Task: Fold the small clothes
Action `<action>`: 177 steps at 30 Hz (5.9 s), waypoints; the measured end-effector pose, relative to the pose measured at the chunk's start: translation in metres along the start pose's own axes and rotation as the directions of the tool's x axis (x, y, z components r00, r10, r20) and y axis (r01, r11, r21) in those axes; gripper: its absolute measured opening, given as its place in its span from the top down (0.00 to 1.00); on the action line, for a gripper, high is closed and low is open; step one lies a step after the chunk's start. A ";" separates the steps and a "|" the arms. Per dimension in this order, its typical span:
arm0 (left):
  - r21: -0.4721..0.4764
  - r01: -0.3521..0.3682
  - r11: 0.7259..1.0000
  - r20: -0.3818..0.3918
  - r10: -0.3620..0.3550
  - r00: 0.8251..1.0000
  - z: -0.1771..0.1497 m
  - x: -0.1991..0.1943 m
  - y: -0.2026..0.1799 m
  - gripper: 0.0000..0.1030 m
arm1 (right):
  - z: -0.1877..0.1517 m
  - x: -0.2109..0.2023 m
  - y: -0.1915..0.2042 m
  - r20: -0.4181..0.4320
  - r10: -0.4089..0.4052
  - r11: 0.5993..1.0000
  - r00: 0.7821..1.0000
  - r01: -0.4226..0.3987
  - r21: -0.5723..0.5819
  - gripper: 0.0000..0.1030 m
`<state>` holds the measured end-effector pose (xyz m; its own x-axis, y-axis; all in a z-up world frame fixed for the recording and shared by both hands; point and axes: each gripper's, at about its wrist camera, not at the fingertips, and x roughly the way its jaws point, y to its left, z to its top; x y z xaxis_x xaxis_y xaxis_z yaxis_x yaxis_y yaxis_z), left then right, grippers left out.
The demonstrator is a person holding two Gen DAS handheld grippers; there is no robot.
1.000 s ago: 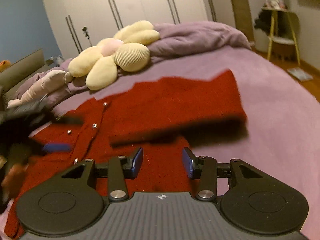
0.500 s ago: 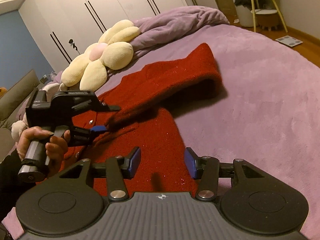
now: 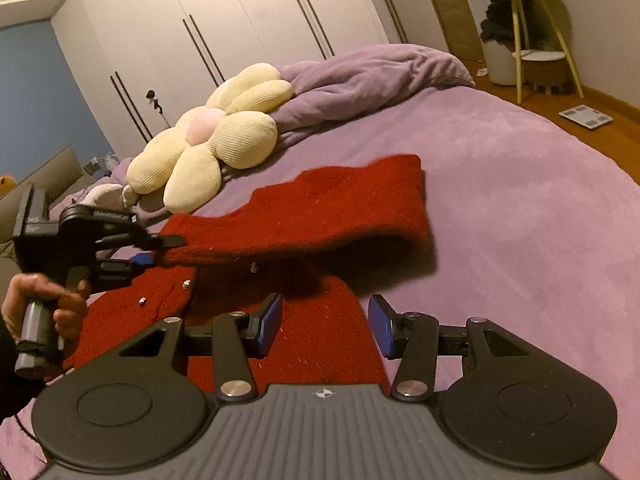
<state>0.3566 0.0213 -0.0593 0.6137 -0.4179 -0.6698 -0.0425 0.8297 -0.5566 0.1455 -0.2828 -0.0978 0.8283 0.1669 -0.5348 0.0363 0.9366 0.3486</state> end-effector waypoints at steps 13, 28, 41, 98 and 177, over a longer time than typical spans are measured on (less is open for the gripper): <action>0.005 -0.109 0.994 0.076 0.108 0.991 0.017 -0.033 0.060 0.77 | 0.024 0.061 0.002 -0.061 0.054 0.992 0.997 -0.047 0.114 0.54; -0.014 -0.138 0.990 0.188 0.139 0.972 0.042 -0.069 0.091 0.78 | 0.018 0.118 -0.044 0.063 0.189 0.769 0.980 -0.187 0.611 0.56; -0.015 -0.234 0.972 0.147 0.233 0.961 0.052 -0.044 0.126 0.78 | 0.035 0.149 0.020 -0.007 -0.093 0.986 0.996 0.093 0.135 0.91; 0.053 -0.289 0.956 0.117 0.282 0.952 0.009 -0.054 0.115 0.30 | 0.019 0.153 0.057 0.006 -0.283 0.885 0.959 0.263 -0.385 0.95; 0.188 0.026 0.982 0.396 -0.099 0.913 0.018 -0.172 0.063 0.20 | -0.073 0.047 0.093 -0.115 -0.067 0.989 0.991 0.051 -0.141 0.39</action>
<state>0.2627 0.1518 0.0299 0.8766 -0.3175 -0.3616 0.1219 0.8734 -0.4714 0.1468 -0.1649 -0.1469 0.7540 0.1382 -0.6422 -0.0009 0.9778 0.2093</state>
